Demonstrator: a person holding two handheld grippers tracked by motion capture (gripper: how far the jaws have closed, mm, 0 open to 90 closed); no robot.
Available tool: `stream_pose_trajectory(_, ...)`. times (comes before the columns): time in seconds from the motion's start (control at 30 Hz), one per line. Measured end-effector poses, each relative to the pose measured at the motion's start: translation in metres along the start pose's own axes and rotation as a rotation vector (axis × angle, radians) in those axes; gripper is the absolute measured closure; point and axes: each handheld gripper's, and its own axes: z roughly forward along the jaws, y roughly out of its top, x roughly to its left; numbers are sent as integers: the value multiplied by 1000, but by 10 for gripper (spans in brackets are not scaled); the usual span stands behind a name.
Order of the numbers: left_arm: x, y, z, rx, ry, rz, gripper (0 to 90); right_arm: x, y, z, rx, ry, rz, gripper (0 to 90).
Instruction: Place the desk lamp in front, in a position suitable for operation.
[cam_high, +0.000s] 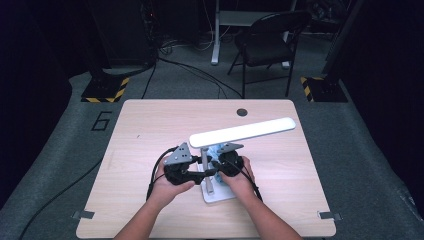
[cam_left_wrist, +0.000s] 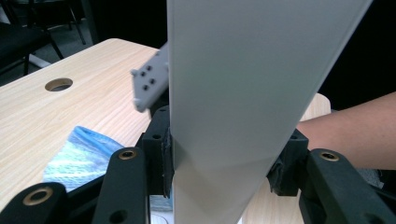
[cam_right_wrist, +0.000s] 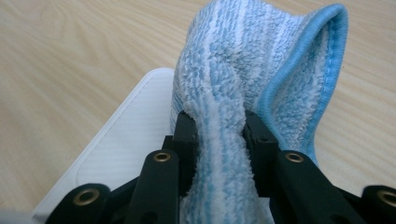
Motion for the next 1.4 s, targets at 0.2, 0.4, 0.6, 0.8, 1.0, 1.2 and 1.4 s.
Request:
stream_pose_trajectory(0.2,0,0,-1,-2,3,1,518,-5,4,3,5,4,12,715)
stream_pose_trajectory(0.4,3,-1,-4,-4,5,-4,519,-8,1,-1,4,-20,-15,724)
stream_pose_trajectory(0.6,6,-2,-8,1,26,-17,526,-11,-5,-7,2,-37,1,724)
stream_pose_trajectory(0.8,10,-3,-13,10,54,-19,543,-12,-14,-16,-2,-50,24,725)
stream_pose_trajectory(1.0,15,-4,-20,9,82,-41,580,-12,-23,-26,-4,-64,16,725)
stream_pose_trajectory(1.2,19,-5,-23,2,105,-60,626,-8,-32,-35,-19,-69,47,725)
stream_pose_trajectory(1.4,22,-6,-26,5,132,-67,671,-4,-39,-43,-12,-53,44,725)
